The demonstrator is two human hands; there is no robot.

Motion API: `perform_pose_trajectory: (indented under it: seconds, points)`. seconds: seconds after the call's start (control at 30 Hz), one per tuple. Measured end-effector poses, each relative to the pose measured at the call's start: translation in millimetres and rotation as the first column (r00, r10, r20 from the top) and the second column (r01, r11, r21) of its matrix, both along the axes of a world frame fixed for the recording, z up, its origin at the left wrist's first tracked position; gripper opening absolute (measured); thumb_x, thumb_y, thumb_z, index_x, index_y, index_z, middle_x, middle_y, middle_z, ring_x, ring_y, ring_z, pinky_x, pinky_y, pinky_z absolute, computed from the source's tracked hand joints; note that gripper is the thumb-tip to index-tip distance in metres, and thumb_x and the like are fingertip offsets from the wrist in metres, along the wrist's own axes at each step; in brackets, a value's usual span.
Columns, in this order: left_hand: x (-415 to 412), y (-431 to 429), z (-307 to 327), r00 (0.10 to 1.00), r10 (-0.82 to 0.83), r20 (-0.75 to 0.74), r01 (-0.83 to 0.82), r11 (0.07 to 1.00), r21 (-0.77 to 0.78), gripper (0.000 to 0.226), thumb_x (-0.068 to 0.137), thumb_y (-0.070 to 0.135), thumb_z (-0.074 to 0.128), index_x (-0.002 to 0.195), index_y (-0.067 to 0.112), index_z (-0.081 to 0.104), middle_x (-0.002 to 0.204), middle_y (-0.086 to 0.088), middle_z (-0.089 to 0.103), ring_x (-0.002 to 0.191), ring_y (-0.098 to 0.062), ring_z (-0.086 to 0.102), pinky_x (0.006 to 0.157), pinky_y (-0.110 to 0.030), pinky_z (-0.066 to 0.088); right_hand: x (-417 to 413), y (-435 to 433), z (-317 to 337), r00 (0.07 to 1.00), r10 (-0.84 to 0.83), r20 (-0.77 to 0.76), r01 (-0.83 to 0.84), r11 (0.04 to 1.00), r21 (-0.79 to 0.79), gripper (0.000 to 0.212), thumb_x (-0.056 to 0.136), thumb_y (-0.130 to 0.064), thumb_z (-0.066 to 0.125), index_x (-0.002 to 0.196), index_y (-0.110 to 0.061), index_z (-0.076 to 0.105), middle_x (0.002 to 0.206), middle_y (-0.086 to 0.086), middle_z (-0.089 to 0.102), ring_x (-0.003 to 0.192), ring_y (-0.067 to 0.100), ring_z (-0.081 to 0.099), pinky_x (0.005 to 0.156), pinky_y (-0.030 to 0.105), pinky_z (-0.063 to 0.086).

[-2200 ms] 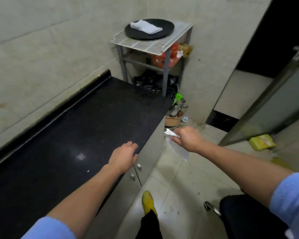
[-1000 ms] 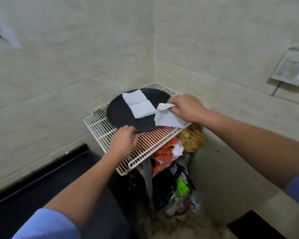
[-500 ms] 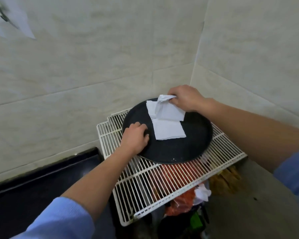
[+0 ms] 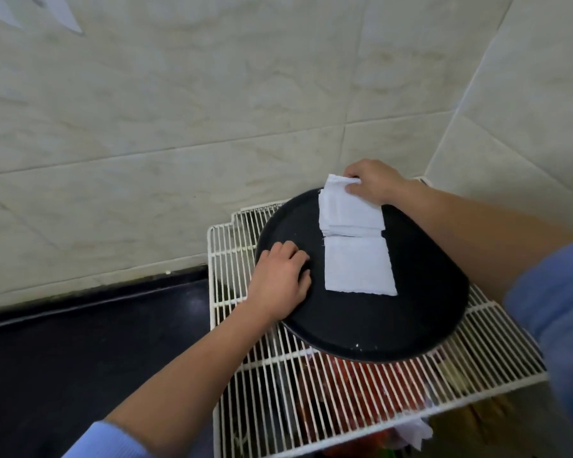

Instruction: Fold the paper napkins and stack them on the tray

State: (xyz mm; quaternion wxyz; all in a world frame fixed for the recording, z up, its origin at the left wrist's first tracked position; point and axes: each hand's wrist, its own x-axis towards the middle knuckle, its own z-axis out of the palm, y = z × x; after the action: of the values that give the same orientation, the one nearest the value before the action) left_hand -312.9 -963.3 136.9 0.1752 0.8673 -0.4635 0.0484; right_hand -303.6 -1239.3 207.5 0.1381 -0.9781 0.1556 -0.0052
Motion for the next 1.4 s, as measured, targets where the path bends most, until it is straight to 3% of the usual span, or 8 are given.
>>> perform_pose_trajectory:
  seconds: [0.17,0.27,0.53,0.63,0.77,0.9,1.13,1.4]
  points:
    - [-0.2,-0.9,-1.6,1.0,0.013,0.006,-0.013,1.0,-0.008,0.029,0.086,0.03,0.055,0.11,0.016,0.064,0.105,-0.001,0.057,0.095,-0.022,0.051,0.079,-0.036,0.044,-10.3,5.6,-21.4,0.999,0.001,0.036,0.005,0.984,-0.177,0.052,0.088,-0.04,0.06,0.135,-0.022,0.045,0.135,0.003,0.051,0.122,0.028,0.047,0.097,0.042,0.037]
    - [0.0,-1.5,-2.6,1.0,0.018,0.009,-0.018,1.0,-0.009,0.029,0.086,0.03,0.056,0.11,0.017,0.064,0.104,0.0,0.056,0.094,-0.021,0.051,0.078,-0.035,0.043,-22.8,20.9,-33.4,0.982,0.093,0.166,-0.05,0.968,-0.247,0.052,0.092,-0.041,0.053,0.139,-0.022,0.042,0.144,0.003,0.043,0.133,0.025,0.037,0.106,0.042,0.027]
    - [1.6,-0.4,-4.9,1.0,0.02,0.009,-0.02,0.999,-0.033,0.027,0.086,0.03,0.057,0.109,0.017,0.064,0.104,0.0,0.056,0.095,-0.021,0.051,0.079,-0.034,0.041,-25.6,47.8,-62.2,0.996,0.028,-0.083,-0.039,0.99,-0.135,0.058,0.102,-0.047,0.017,0.154,-0.022,0.006,0.162,0.002,0.004,0.149,0.019,0.002,0.119,0.046,0.008]
    - [1.0,-0.2,-0.4,1.0,0.005,-0.009,-0.005,1.0,-0.007,0.03,0.088,0.03,0.054,0.113,0.018,0.062,0.108,0.0,0.055,0.1,-0.021,0.049,0.083,-0.033,0.038,-27.6,49.5,-45.8,0.996,0.021,-0.092,-0.033,0.991,-0.132,0.059,0.101,-0.047,0.025,0.152,-0.02,0.014,0.16,0.006,0.013,0.147,0.023,0.011,0.117,0.049,0.015]
    - [-6.1,15.3,16.6,0.999,0.023,-0.027,-0.023,0.999,-0.027,0.032,0.089,0.028,0.054,0.118,0.017,0.06,0.113,-0.002,0.055,0.104,-0.022,0.049,0.09,-0.036,0.04,-39.8,63.9,-15.7,0.993,-0.004,0.119,0.018,0.993,-0.117,0.048,0.099,-0.042,0.038,0.14,-0.017,0.041,0.144,0.008,0.043,0.132,0.029,0.039,0.105,0.045,0.031]
    - [-15.6,64.4,31.0,0.984,0.179,0.015,-0.178,0.981,-0.074,0.029,0.089,0.027,0.055,0.114,0.014,0.061,0.108,-0.003,0.058,0.1,-0.023,0.053,0.087,-0.041,0.046,-36.2,103.0,10.9,0.964,0.116,0.238,-0.076,0.983,-0.167,0.039,0.097,-0.034,0.045,0.13,-0.015,0.054,0.132,0.008,0.055,0.122,0.028,0.048,0.098,0.043,0.038]
    - [-79.3,241.7,5.0,0.827,0.561,-0.028,-0.554,0.822,0.133,0.028,0.09,0.027,0.053,0.113,0.013,0.061,0.105,-0.006,0.058,0.096,-0.029,0.056,0.078,-0.042,0.048,-41.9,274.4,0.4,0.809,0.46,0.366,-0.451,0.885,-0.117,0.032,0.092,-0.028,0.051,0.119,-0.015,0.062,0.118,0.01,0.063,0.112,0.031,0.055,0.092,0.041,0.042]
    - [-183.6,461.0,-4.6,0.443,0.895,-0.048,-0.855,0.438,0.277,0.024,0.091,0.032,0.049,0.109,0.017,0.056,0.105,-0.004,0.055,0.097,-0.028,0.058,0.077,-0.038,0.048,-64.2,497.3,-2.4,0.586,0.783,0.209,-0.764,0.62,-0.18,0.033,0.093,-0.035,0.049,0.121,-0.021,0.059,0.119,0.004,0.063,0.109,0.029,0.056,0.089,0.04,0.047]
